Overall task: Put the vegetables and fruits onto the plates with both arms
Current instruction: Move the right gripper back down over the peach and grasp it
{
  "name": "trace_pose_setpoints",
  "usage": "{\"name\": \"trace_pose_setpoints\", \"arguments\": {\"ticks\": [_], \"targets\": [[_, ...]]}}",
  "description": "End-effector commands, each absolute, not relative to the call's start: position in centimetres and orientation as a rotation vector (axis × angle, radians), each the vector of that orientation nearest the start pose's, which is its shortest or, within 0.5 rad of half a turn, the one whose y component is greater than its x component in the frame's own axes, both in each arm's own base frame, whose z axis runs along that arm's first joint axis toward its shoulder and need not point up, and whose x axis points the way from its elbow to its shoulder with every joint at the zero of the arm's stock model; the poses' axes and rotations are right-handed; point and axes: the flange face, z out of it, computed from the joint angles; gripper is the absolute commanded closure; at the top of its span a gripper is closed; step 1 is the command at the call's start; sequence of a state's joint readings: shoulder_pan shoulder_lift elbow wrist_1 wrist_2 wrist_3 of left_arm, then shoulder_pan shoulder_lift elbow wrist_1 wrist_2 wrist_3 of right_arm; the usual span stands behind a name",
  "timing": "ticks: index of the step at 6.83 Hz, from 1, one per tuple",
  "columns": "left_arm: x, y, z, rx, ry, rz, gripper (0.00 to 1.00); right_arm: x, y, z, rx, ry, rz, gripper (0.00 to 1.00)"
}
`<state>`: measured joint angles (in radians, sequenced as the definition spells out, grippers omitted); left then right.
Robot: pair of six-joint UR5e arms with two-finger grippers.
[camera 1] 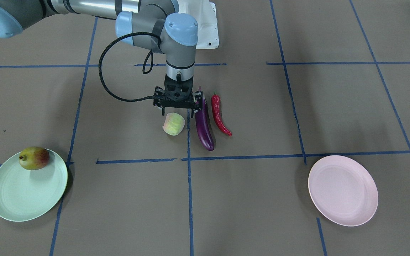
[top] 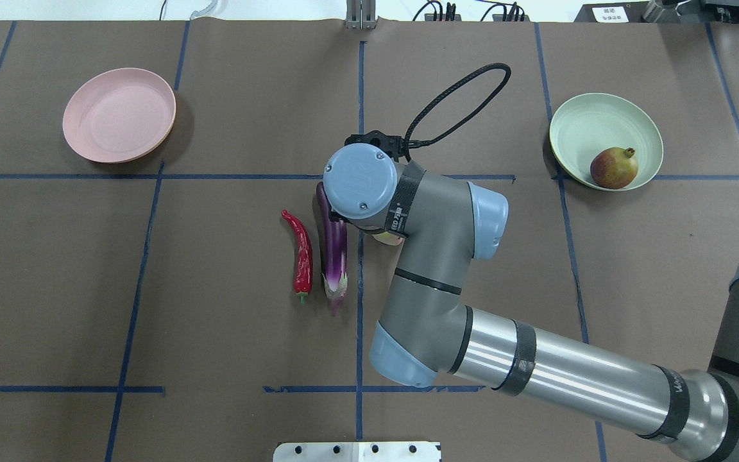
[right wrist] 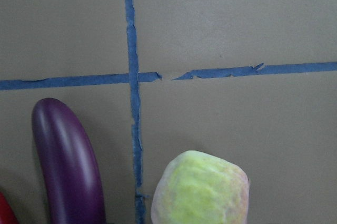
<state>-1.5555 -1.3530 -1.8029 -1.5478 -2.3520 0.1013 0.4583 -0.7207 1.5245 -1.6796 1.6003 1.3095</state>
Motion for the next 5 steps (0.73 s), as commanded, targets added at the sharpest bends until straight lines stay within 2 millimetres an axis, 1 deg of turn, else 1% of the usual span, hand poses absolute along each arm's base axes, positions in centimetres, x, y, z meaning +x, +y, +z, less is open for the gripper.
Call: {"name": "trace_pose_setpoints", "arguments": {"ticks": [1, 2, 3, 4, 5], "targets": [[-5.7, -40.0, 64.3, 0.026, 0.781, 0.108, 0.0, -61.4, -44.4, 17.7, 0.24, -0.619, 0.18, 0.0], [-5.7, -40.1, 64.3, 0.028, 0.781, 0.108, 0.0, -61.5, -44.5, 18.0, 0.249, -0.607, 0.175, 0.0], [-5.7, -40.1, 64.3, 0.031, 0.781, 0.109, 0.0, -61.5, -44.6, 18.9, 0.255, -0.588, 0.148, 0.0], [-5.7, -40.1, 64.2, 0.031, 0.782, 0.109, 0.0, -61.9, -44.8, 19.5, 0.256, -0.571, 0.147, 0.0], [-5.7, -40.1, 64.2, 0.032, 0.782, 0.11, 0.0, -62.2, -44.9, 19.2, 0.257, -0.572, 0.144, 0.09]]}}
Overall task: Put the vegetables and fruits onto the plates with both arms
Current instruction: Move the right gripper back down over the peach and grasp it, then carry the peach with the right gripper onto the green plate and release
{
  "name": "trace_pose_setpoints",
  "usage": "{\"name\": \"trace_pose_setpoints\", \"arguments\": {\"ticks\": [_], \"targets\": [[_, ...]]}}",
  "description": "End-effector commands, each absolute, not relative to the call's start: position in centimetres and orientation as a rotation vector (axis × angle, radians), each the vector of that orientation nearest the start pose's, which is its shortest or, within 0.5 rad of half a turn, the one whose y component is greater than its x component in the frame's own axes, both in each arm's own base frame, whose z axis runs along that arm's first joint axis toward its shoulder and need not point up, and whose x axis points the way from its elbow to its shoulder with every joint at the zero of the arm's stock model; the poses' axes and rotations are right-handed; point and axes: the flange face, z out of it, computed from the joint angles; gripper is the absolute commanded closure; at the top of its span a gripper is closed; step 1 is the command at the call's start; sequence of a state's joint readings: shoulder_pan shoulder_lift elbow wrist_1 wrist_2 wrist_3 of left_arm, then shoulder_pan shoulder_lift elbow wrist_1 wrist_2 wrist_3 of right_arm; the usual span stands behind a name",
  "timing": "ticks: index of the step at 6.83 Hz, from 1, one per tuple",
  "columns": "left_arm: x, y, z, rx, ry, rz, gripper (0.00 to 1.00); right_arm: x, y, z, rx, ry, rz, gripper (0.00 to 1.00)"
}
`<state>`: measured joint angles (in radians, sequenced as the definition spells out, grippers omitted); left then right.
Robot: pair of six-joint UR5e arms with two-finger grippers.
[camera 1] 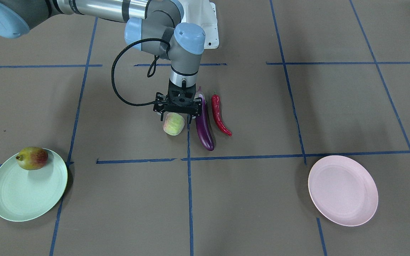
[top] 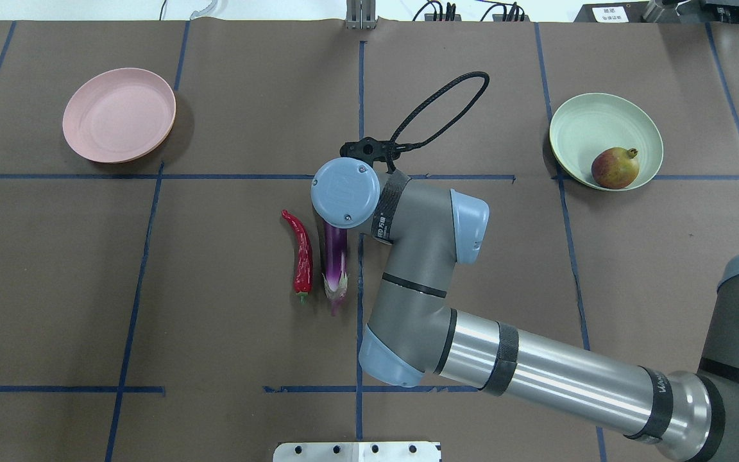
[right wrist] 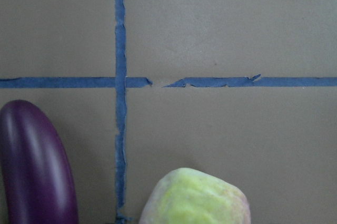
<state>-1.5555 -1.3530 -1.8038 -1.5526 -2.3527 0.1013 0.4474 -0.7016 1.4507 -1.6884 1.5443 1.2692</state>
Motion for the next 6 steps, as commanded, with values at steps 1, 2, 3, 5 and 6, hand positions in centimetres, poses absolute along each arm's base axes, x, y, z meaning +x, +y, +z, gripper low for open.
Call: {"name": "trace_pose_setpoints", "arguments": {"ticks": [1, 2, 3, 5, 6], "targets": [[-5.7, -40.1, 64.2, 0.034, 0.781, 0.111, 0.0, -62.2, -44.8, 18.5, 0.255, -0.584, 0.142, 0.66], [-5.7, -40.1, 64.2, 0.034, 0.782, 0.111, 0.0, -62.0, -44.9, 18.2, 0.261, -0.588, 0.12, 0.97], [-5.7, -40.1, 64.2, 0.034, 0.782, 0.111, 0.0, -60.1, -46.4, 17.3, 0.268, -0.601, 0.077, 0.98], [-5.7, -40.1, 64.3, 0.028, 0.781, 0.108, 0.0, -51.8, -54.6, 17.9, 0.24, -0.635, -0.023, 0.98], [-5.6, -40.0, 64.3, 0.026, 0.782, 0.109, 0.0, -46.0, -59.2, 20.9, 0.239, -0.623, -0.089, 0.98]]}}
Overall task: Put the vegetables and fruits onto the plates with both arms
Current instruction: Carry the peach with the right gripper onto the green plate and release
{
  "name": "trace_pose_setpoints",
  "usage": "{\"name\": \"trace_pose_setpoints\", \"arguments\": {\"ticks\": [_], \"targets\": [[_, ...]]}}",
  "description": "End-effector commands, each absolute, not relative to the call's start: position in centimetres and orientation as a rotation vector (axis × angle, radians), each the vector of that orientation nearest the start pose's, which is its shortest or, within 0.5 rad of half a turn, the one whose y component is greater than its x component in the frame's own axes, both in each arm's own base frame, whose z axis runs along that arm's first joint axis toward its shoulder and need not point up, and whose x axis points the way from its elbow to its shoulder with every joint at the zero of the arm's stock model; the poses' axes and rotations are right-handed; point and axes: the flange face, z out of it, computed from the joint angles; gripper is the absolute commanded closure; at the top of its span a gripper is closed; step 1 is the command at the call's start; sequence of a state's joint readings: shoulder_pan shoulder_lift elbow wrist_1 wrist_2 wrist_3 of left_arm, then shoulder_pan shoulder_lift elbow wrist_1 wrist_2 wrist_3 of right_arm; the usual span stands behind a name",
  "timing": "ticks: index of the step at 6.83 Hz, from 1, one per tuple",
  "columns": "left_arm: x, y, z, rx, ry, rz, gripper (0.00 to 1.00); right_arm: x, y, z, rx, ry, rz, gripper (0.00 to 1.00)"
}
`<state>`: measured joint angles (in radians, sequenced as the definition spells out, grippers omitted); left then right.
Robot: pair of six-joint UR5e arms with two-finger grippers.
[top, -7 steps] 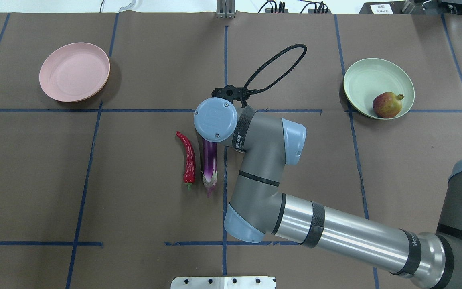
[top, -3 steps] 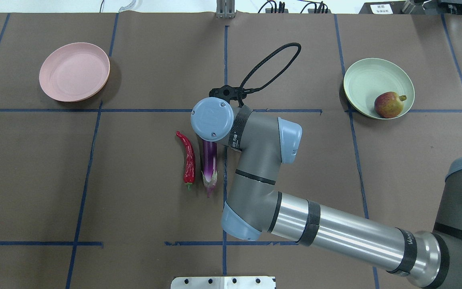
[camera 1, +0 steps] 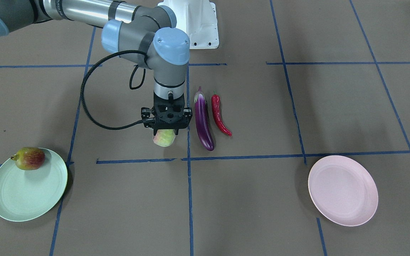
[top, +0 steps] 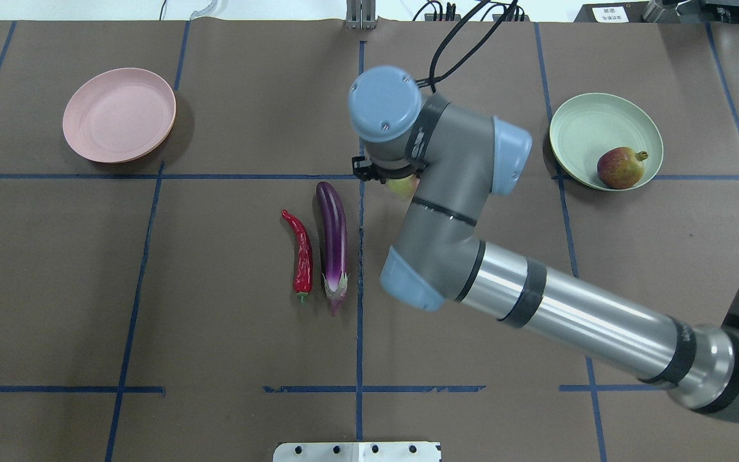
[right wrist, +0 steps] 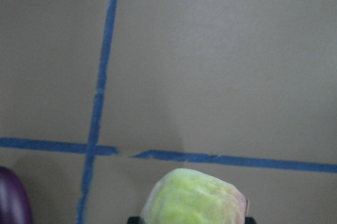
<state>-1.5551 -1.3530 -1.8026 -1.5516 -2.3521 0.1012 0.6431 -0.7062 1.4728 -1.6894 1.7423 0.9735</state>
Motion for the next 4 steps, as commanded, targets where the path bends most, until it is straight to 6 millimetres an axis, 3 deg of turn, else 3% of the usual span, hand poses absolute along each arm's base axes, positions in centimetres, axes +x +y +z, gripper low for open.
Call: {"name": "trace_pose_setpoints", "arguments": {"ticks": [1, 2, 4], "targets": [[-5.6, -40.0, 64.4, 0.024, 0.782, 0.11, 0.0, -40.1, -63.1, 24.6, 0.245, -0.599, -0.184, 0.98], [-5.6, -40.0, 64.4, 0.024, 0.782, 0.11, 0.0, -34.7, -65.4, 30.1, 0.206, -0.639, -0.23, 0.98], [-5.6, -40.1, 64.3, 0.028, 0.782, 0.112, 0.0, -27.5, -67.9, 42.0, 0.235, -0.75, -0.307, 0.97]]}}
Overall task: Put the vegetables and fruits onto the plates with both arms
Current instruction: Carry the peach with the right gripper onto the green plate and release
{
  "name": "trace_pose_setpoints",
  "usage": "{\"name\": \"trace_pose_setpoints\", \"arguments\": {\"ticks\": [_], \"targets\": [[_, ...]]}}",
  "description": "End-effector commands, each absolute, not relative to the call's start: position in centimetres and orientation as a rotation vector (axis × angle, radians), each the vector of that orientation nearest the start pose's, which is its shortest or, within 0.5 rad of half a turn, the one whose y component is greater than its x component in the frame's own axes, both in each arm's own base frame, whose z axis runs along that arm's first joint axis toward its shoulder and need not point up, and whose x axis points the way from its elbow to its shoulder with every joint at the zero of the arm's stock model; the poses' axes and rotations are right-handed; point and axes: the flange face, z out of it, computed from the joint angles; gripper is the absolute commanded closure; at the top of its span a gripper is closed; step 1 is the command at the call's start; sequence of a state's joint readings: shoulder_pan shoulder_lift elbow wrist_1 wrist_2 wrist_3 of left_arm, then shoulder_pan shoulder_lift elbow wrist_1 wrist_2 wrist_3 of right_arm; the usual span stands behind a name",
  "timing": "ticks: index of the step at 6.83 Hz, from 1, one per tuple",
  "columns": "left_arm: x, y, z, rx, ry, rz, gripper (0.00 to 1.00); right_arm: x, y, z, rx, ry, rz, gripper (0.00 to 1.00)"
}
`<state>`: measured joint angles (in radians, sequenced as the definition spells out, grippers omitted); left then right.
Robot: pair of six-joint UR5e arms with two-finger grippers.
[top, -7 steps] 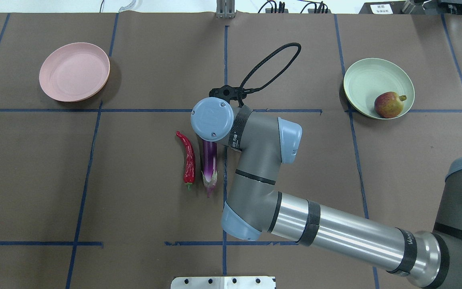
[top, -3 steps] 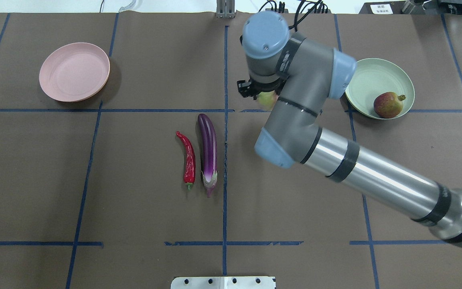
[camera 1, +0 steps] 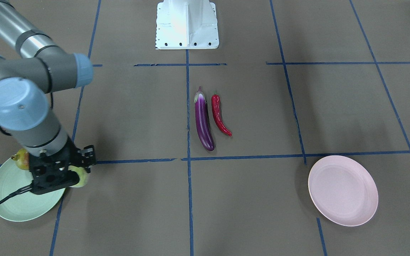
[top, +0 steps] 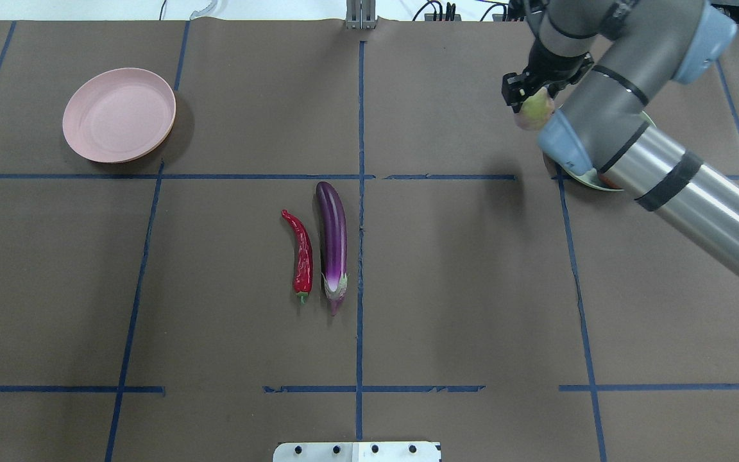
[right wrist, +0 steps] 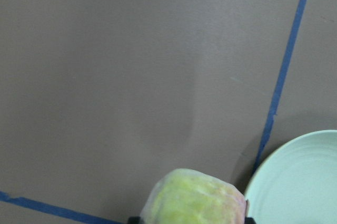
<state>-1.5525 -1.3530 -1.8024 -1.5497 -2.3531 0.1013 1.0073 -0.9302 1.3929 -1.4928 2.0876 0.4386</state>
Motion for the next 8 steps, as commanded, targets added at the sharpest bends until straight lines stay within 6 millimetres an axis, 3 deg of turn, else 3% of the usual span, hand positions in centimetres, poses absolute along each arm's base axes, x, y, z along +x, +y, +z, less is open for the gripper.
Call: {"name": "trace_pose_setpoints", "arguments": {"ticks": [1, 2, 3, 4, 5, 6, 7, 8], "targets": [[-5.6, -40.1, 64.3, 0.029, 0.782, 0.112, 0.0, -27.1, -68.0, 45.9, 0.219, -0.728, -0.366, 0.91], [-5.6, -40.1, 64.2, 0.032, 0.782, 0.113, 0.0, -27.0, -68.1, 47.2, 0.199, -0.718, -0.36, 0.51], [-5.6, -40.1, 64.0, 0.037, 0.782, 0.115, 0.0, -26.7, -67.7, 48.0, 0.193, -0.719, -0.359, 0.01], [-5.6, -40.2, 64.0, 0.038, 0.782, 0.116, 0.0, -25.9, -68.1, 47.7, 0.2, -0.721, -0.352, 0.0], [-5.6, -40.2, 63.4, 0.05, 0.781, 0.121, 0.0, -22.5, -69.2, 47.9, 0.213, -0.72, -0.314, 0.0], [-5.6, -40.3, 63.1, 0.056, 0.781, 0.124, 0.0, -18.1, -69.7, 48.6, 0.22, -0.744, -0.301, 0.0], [-5.5, -40.4, 61.9, 0.078, 0.78, 0.136, 0.0, -11.9, -69.5, 50.1, 0.205, -0.81, -0.231, 0.0], [-5.5, -40.4, 61.9, 0.079, 0.777, 0.137, 0.0, -6.5, -67.9, 53.0, 0.163, -0.861, -0.149, 0.0]]}}
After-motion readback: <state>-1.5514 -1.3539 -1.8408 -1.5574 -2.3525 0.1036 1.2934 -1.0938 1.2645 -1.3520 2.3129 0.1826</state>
